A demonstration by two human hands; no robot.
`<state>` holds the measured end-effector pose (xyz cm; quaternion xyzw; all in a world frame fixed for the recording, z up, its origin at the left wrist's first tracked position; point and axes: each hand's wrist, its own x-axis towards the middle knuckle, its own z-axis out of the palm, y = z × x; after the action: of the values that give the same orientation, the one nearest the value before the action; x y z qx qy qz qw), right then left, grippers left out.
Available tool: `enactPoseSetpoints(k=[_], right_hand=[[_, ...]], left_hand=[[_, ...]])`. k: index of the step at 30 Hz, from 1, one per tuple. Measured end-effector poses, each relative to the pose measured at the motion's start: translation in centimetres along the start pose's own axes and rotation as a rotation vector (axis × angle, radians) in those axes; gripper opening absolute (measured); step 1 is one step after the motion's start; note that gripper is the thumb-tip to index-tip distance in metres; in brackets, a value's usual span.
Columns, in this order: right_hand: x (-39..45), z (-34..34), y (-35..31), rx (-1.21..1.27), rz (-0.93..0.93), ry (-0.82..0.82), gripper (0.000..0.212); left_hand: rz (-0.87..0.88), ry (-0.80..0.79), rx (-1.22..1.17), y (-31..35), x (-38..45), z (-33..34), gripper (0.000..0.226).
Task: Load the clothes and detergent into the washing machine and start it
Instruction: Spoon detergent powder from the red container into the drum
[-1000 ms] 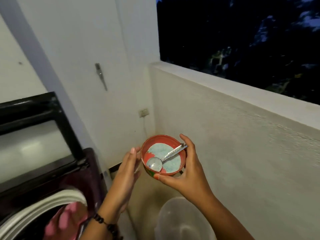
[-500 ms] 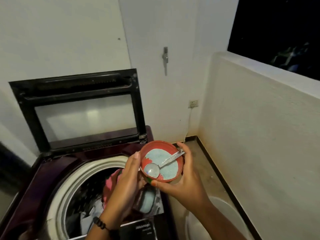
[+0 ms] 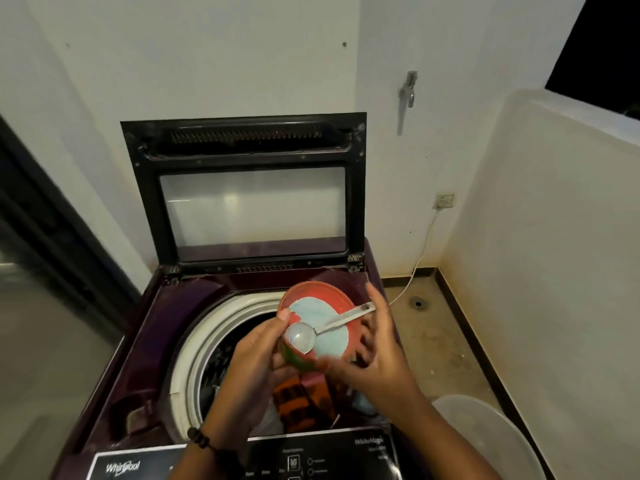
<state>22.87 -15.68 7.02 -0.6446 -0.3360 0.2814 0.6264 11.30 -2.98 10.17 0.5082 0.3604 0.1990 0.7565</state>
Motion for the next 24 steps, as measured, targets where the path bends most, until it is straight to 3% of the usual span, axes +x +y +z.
enactPoseSetpoints(k=[2, 5, 7, 12, 17, 24], right_hand=[[0.5, 0.4, 0.3, 0.138, 0.105, 0.075, 0.095], [1.4, 1.1, 0.8, 0.198, 0.176, 0.166, 0.035], [1.6, 2.0, 1.3, 0.228, 0.207, 0.177, 0.012], [1.8, 3.3, 1.1, 0.363, 0.241, 0.222, 0.012], [1.9, 3.5, -0.2, 0.367, 0.086, 0.198, 0.015], [1.6, 4.1, -0.4, 0.145, -0.032, 0.128, 0.02]], left_hand=[[0.003, 0.024, -0.031, 0.2, 0.5, -1.3, 0.045], [0.015, 0.032, -0.028, 0.3, 1.0, -2.9, 0.042], [0.007, 0.035, -0.021, 0.3, 1.1, -3.7, 0.035], [0.028, 0.117, 0.025, 0.3, 1.8, -5.6, 0.027], [0.092, 0.094, 0.18, 0.4, 2.3, -7.0, 0.018], [0.16, -0.019, 0.494, 0.8, 3.6, -8.2, 0.057]])
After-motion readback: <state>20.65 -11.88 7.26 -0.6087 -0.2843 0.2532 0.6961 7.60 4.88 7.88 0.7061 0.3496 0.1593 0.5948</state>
